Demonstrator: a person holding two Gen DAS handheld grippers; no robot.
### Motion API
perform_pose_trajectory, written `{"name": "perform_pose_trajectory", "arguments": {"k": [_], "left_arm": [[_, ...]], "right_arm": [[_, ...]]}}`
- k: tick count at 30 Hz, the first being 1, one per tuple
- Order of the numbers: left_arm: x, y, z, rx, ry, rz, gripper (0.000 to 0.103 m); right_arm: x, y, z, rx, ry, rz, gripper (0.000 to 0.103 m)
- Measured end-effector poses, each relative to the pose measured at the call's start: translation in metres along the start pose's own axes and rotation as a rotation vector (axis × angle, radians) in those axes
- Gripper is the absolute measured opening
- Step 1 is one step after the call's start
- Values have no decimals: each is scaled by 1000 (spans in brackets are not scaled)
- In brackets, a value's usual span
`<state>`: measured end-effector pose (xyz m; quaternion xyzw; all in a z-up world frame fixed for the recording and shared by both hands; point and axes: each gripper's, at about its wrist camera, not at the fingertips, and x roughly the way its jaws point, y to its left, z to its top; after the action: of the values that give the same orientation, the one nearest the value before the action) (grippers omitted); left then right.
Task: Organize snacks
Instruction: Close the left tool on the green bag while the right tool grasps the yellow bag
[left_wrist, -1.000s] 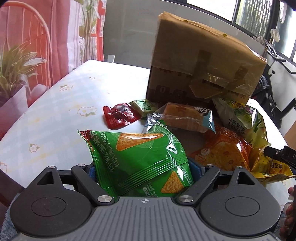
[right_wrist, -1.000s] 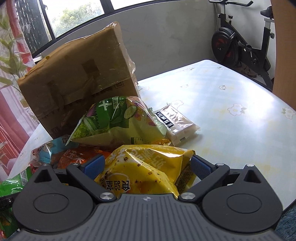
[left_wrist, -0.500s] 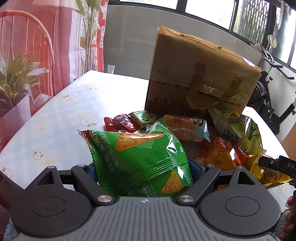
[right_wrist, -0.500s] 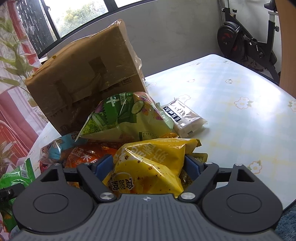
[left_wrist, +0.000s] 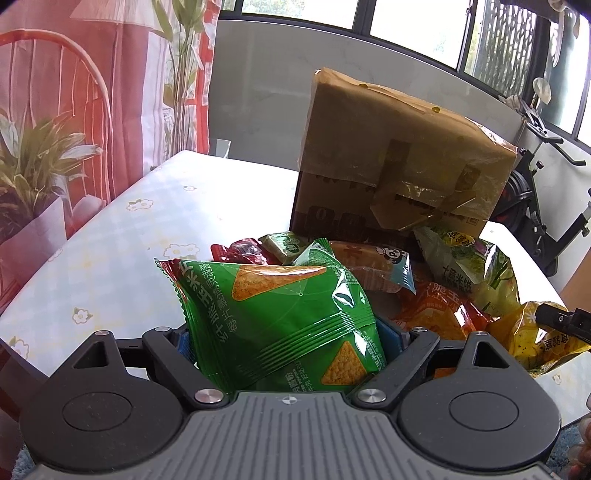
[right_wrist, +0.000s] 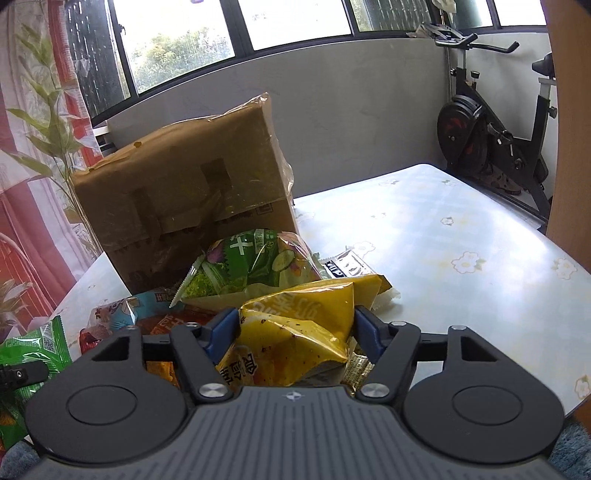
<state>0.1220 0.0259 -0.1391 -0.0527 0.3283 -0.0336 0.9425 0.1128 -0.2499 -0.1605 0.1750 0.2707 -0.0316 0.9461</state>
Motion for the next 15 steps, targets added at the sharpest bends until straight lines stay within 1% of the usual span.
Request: {"name": "perform_pose_trajectory", "arguments": {"k": [5, 6, 10, 12, 15], "left_arm": [[1, 1, 0, -1, 7, -5, 90], [1, 1, 1, 0, 9, -7, 90], [2, 0, 1, 5, 11, -12, 90], [2, 1, 1, 5, 12, -12, 90], [3, 1, 1, 4, 16, -11, 90]], "right_arm": [[4, 0, 0, 12, 15, 7, 68], [5, 0, -1, 11, 25, 15, 68], [17, 0, -6, 19, 114, 53, 70], [22, 0, -9, 30, 142, 55, 71], [25, -4, -10, 56, 149, 62, 74]]}}
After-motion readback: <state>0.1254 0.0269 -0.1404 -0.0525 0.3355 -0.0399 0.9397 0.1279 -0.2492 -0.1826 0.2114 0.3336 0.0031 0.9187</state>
